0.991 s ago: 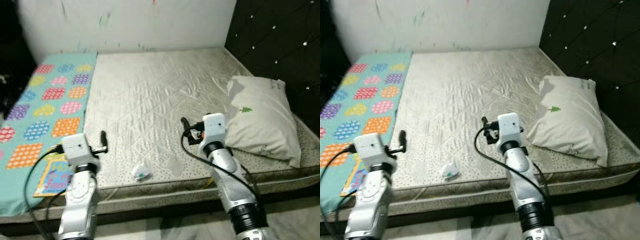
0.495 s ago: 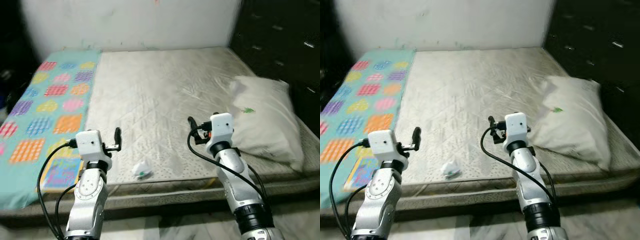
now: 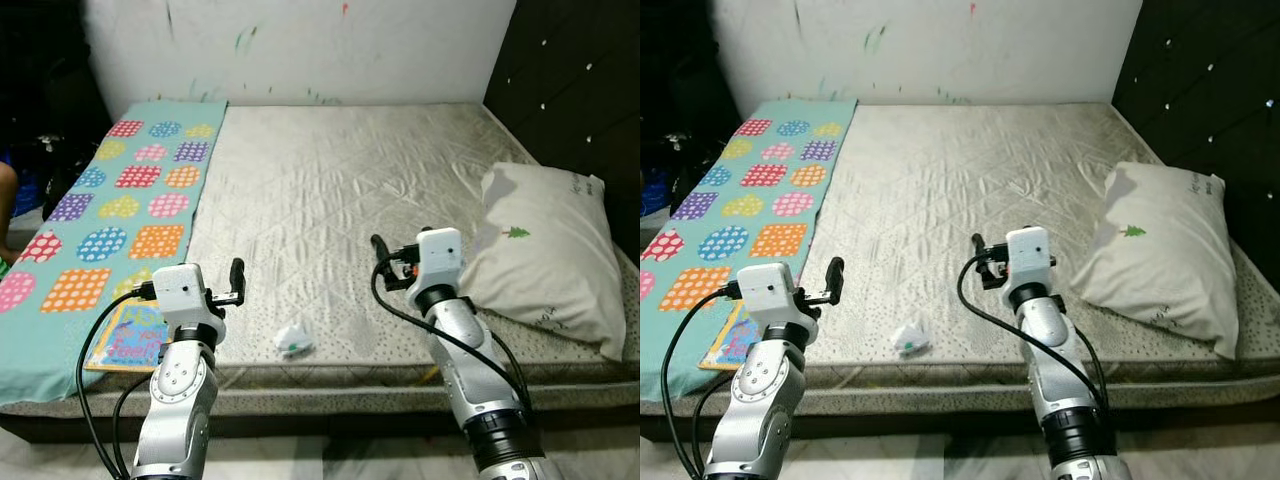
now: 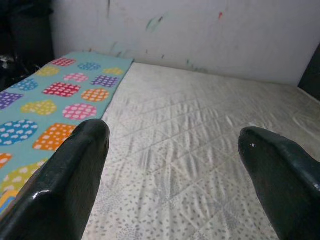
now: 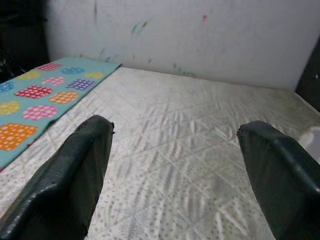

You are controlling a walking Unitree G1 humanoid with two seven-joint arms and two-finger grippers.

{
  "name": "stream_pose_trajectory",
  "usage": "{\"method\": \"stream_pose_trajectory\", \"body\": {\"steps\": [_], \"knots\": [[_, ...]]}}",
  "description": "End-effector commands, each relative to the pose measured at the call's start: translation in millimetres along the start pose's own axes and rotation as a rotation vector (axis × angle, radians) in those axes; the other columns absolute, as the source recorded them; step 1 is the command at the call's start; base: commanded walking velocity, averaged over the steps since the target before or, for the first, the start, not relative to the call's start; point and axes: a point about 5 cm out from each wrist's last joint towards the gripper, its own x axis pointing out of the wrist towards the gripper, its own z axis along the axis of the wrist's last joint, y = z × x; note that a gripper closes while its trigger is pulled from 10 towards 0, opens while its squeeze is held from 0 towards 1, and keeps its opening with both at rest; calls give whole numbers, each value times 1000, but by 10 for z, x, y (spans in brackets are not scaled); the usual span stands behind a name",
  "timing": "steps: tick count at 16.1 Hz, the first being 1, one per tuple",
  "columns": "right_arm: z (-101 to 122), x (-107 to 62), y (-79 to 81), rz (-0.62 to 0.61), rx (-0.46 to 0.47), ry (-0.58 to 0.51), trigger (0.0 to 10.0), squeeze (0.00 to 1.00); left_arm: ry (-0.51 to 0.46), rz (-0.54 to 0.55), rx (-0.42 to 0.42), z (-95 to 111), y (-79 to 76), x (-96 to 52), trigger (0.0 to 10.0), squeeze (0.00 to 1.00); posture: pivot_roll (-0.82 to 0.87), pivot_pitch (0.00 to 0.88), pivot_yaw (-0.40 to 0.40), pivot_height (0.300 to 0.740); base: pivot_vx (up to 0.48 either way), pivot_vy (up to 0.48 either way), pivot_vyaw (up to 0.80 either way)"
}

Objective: Clean up the room

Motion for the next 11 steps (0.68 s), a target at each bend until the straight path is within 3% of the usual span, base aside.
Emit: {"method": "stream_pose_trajectory", "body": {"steps": [1, 9, 11], "knots": [[38, 17, 3, 6, 3, -11, 10000, 0, -5, -5, 3, 15, 3, -3, 10000, 0, -17, 38, -9, 740, 311, 0, 0], [26, 6, 18, 6, 9, -8, 10000, 0, 3, -15, -5, 12, -5, -7, 10000, 0, -16, 45, -1, 740, 354, 0, 0], [11, 0, 13, 5, 10, -4, 10000, 0, -7, 16, -1, 21, 11, -2, 10000, 0, -15, 44, -1, 740, 127, 0, 0]]}}
